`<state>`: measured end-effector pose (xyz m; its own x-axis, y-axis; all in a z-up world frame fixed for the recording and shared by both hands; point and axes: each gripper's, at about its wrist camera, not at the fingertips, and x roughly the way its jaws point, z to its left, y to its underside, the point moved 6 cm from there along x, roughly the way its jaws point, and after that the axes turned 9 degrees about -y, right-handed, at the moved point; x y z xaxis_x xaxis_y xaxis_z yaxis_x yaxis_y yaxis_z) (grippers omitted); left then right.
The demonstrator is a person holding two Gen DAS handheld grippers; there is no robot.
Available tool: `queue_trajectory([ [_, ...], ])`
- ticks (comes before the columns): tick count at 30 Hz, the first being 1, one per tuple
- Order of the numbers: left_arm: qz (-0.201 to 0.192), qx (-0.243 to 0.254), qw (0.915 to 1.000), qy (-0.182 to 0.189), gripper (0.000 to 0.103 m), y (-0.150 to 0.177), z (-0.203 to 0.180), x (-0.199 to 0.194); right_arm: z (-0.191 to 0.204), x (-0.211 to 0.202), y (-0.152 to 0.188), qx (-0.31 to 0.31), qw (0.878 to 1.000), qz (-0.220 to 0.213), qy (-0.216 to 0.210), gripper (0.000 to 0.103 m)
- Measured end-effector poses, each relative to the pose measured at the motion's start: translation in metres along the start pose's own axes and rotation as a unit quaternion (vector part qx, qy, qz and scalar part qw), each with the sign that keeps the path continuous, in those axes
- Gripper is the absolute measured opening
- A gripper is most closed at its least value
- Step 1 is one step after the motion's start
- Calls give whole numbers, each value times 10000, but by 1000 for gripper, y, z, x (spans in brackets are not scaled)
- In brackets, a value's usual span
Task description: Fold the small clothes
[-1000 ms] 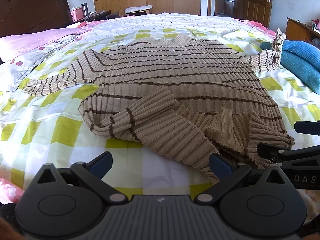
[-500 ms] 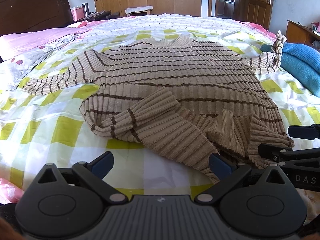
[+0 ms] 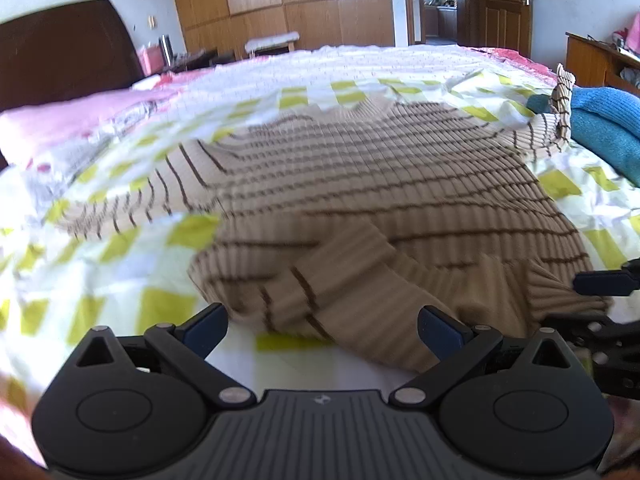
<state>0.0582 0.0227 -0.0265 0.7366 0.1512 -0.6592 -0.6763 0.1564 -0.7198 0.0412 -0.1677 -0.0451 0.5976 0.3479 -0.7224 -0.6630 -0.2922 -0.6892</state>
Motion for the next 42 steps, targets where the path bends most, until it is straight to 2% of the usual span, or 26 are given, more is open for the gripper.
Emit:
queue_trajectory([
  [5, -129, 179, 9997, 76, 103, -15, 9, 16, -2, 7, -3, -191, 9997, 156, -48, 40],
  [9, -35, 343, 9990, 290, 96, -20, 5, 32, -1, 9, -3, -329, 9989, 270, -187, 40],
  [11, 30, 476, 9983, 326, 92, -20, 1, 38, 0, 12, -3, -407, 9984, 340, -205, 37],
  [14, 181, 715, 9968, 292, 73, -18, -5, 49, 0, 16, -4, -464, 9978, 443, -192, 34],
  [16, 308, 734, 9960, 402, 61, -16, -8, 54, -1, 18, -5, -476, 9976, 476, -185, 31],
  [20, 383, 661, 9958, 499, 50, -16, -8, 56, -3, 19, -6, -455, 9973, 548, -186, 12],
  [24, 448, 453, 9963, 579, 21, -17, 3, 50, -10, 6, -9, -263, 9982, 451, -300, 3],
  [28, 571, 196, 9954, 744, 16, -15, 23, 36, -17, -21, -10, -135, 9977, 354, -563, 3],
  [33, 686, -134, 9945, 783, 16, 3, 56, 5, -27, -53, -1, -199, 9956, 516, -758, 3],
  [36, 796, -162, 9947, 628, 16, 16, 70, -5, -33, -62, 5, -294, 9951, 701, -637, 3],
  [40, 1023, -22, 9931, 571, 16, 32, 77, -10, -32, -64, 16, -713, 9890, 1130, -638, 4],
  [42, 1062, 42, 9928, 560, 17, 37, 81, -15, -33, -64, 19, -777, 9880, 1209, -571, 7],
])
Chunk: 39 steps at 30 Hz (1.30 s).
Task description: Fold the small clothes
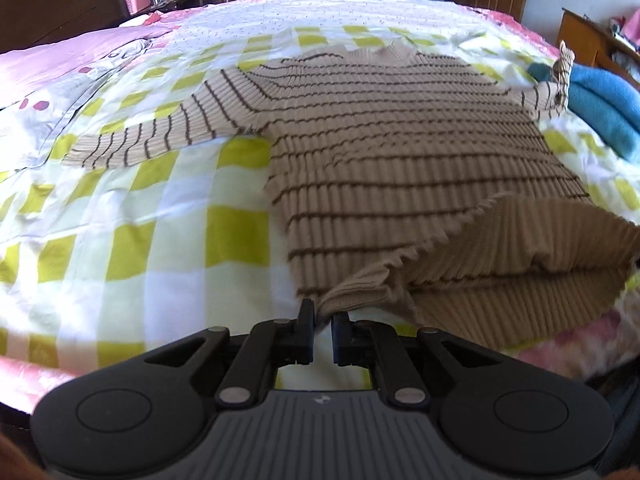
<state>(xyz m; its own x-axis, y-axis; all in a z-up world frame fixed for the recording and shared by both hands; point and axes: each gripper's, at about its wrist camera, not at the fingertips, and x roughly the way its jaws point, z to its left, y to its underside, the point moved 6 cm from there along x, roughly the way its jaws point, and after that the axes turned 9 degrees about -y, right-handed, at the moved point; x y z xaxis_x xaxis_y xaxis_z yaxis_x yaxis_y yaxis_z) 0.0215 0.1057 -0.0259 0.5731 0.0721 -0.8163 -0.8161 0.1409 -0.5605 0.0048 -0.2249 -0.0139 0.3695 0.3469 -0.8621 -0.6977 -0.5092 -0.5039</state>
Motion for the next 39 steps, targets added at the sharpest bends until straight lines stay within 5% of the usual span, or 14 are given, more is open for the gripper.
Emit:
queue_trajectory([
  [8, -229, -88, 9995, -196, 27, -3, 19, -24, -6, -25, -9, 70, 9987, -489, -95, 13],
  [12, -343, -130, 9990, 272, 30, -20, -9, -13, 2, 3, -34, 243, 9958, -790, -385, 13],
  [15, -354, 204, 9977, 533, 30, -27, -46, 3, 9, 34, -41, 341, 9957, -652, -563, 13],
  [20, 297, 646, 9962, 494, 31, -12, -83, 45, -3, 66, -15, 564, 9982, 107, -177, 11],
  [23, 259, 797, 9954, 456, 34, -13, -83, 39, -11, 57, -7, 704, 9972, 45, -243, 10],
  [32, -166, 186, 9987, 453, 34, -39, -75, 33, -32, 46, -26, 1264, 9897, -650, -146, 13],
  [39, -44, 190, 9992, 345, 38, -49, -97, 67, -43, 62, -22, 1514, 9871, -516, -9, 13],
])
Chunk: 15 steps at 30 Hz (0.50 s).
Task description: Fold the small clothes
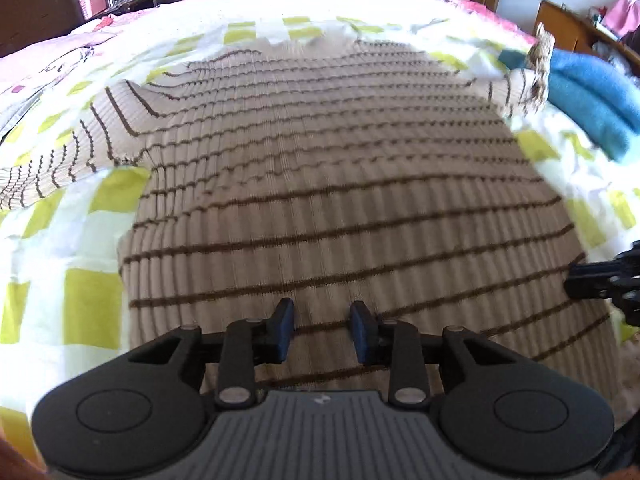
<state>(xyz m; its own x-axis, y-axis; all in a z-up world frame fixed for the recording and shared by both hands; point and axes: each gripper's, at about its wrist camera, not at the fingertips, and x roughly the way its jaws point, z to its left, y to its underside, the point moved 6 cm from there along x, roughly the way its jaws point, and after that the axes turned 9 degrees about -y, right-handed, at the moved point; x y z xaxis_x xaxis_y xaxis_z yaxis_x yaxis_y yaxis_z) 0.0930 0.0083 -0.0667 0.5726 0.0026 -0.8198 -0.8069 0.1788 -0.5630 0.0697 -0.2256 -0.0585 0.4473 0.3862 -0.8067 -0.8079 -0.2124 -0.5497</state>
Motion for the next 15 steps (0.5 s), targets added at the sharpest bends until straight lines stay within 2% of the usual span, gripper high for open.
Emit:
queue_trajectory([
  [2, -35, 105, 9999, -76, 40, -1, -3, -2, 0, -3, -1, 23, 10000, -48, -23, 13],
  [5, 13, 27, 9999, -150, 51, -3, -4, 1, 1, -5, -6, 87, 9998, -135, -74, 13],
  [10, 79, -112, 9993, -362, 92, -1, -2, 8, 9, -3, -16, 35, 9996, -258, -136, 13],
  [12, 113, -184, 9989, -425, 97, 0, 0, 12, 14, -1, -21, -24, 9995, -281, -141, 13],
  [15, 152, -251, 9990, -338, 97, -1, 2, 14, 22, 3, -32, -181, 9990, -360, -170, 13],
])
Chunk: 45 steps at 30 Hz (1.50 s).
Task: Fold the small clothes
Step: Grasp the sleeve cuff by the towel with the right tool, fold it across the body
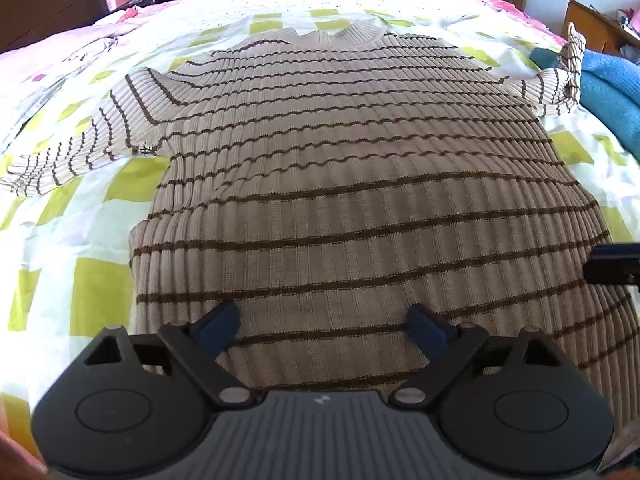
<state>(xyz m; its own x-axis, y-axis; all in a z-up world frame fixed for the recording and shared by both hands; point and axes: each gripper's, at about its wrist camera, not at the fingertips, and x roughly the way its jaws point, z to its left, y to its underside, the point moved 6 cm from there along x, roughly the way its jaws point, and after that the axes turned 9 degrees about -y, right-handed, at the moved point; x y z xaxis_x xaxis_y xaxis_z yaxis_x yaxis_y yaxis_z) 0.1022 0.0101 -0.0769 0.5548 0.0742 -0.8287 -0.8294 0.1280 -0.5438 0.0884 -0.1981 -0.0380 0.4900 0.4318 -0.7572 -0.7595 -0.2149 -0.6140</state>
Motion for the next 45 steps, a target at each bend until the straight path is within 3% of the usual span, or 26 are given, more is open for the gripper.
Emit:
queue_trajectory([
  [3, -18, -83, 9999, 78, 96, -2, 3, -3, 6, 8, -16, -157, 9997, -160, 5, 13],
  [8, -398, -305, 9985, 217, 96, -19, 11, -17, 11, 33, -40, -229, 9993, -288, -88, 14],
  [12, -524, -391, 9976, 212, 96, -42, 13, -6, 2, 69, -44, -211, 9997, 138, 66, 13],
  [13, -522, -386, 9977, 216, 96, -47, 12, -1, -1, 70, -44, -140, 9999, 82, 22, 13],
  [17, -124, -343, 9992, 186, 96, -53, 7, 30, -6, 58, -47, -21, 10000, 21, -24, 13],
  [21, -322, -176, 9993, 101, 96, -51, 2, 28, -24, 41, -48, 251, 9995, -182, 56, 13],
  [26, -581, -278, 9974, 308, 96, -65, -2, 19, -42, 38, -55, 337, 9987, -249, 296, 13],
  [29, -418, -201, 9985, 282, 96, -68, -8, 27, -66, 26, -64, 622, 9960, -425, 486, 13],
  [31, -306, -171, 9990, 289, 96, -67, -12, 33, -84, 17, -69, 719, 9931, -517, 764, 15],
  [36, -524, -259, 9972, 474, 96, -78, -17, 21, -135, -7, -87, 1070, 9814, -882, 1326, 15],
  [45, -830, -415, 9917, 888, 96, -117, -47, 15, -230, -28, -134, 1887, 9460, -1604, 2092, 17],
])
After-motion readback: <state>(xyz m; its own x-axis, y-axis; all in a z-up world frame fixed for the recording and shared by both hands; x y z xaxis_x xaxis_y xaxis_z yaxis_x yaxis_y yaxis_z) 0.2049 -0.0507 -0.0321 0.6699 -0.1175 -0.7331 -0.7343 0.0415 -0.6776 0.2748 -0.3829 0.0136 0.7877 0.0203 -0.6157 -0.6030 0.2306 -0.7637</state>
